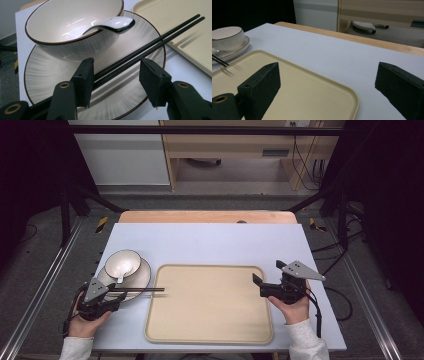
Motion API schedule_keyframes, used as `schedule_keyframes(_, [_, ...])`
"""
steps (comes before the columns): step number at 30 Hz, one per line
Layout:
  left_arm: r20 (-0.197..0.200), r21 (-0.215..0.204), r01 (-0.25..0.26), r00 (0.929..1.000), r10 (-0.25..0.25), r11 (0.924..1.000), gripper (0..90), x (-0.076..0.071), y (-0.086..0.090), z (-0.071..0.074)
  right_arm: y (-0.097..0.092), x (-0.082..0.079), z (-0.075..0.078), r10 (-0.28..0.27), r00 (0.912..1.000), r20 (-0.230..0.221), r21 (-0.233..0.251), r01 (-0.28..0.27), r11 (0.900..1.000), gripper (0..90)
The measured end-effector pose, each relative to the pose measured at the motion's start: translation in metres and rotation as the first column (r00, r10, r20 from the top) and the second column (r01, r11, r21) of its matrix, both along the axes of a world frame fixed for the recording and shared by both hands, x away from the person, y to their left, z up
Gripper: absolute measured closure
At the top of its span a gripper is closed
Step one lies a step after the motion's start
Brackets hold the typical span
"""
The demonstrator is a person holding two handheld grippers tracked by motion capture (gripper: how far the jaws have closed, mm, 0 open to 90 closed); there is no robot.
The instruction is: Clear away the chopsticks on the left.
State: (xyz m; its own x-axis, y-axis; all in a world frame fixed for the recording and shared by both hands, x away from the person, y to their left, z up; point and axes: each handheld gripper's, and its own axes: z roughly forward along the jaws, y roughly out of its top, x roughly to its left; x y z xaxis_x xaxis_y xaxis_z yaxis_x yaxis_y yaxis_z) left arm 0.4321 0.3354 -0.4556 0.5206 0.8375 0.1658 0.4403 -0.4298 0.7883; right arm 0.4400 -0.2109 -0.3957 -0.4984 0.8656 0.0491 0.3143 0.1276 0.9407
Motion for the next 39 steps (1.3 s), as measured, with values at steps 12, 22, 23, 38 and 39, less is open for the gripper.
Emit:
schedule_keyframes(12, [-0.012, 0.024, -0.002, 0.9999, 0.003, 0.9997, 48.5, -0.0028, -0.0018, -0.0016, -0.0008, -0.001, 0.0011, -0.002, 1.0, 0.001, 0.004, 0.002, 1.0, 6.5])
schedule_keyframes(22, [-0.026, 0.03, -0.005, 0.9996, 0.006, 0.9995, 55.9, -0.0023, -0.0026, -0.0022, -0.0003, -0.0005, 0.0006, -0.001, 1.0, 0.001, 0.001, 0.001, 1.0, 6.6])
schedule_keyframes(23, [-0.03, 0.029, -0.002, 0.9995, 0.003, 0.9996, 57.2, -0.0024, -0.0023, -0.0019, -0.0003, -0.0006, 0.0007, 0.0, 1.0, 0.001, 0.0, 0.0, 1.0, 6.6])
schedule_keyframes(38, [-0.06, 0.027, 0.016, 0.9981, -0.015, 0.9995, 68.3, -0.0027, -0.0046, -0.0002, -0.0018, -0.0011, 0.0018, 0.0, 1.0, 0.003, 0.006, 0.0, 1.0, 6.4])
schedule_keyframes(39, [-0.06, 0.027, 0.019, 0.998, -0.017, 0.9995, 68.8, -0.0028, -0.0054, -0.0001, -0.002, -0.0011, 0.002, 0.001, 1.0, 0.006, 0.006, -0.001, 1.0, 6.3])
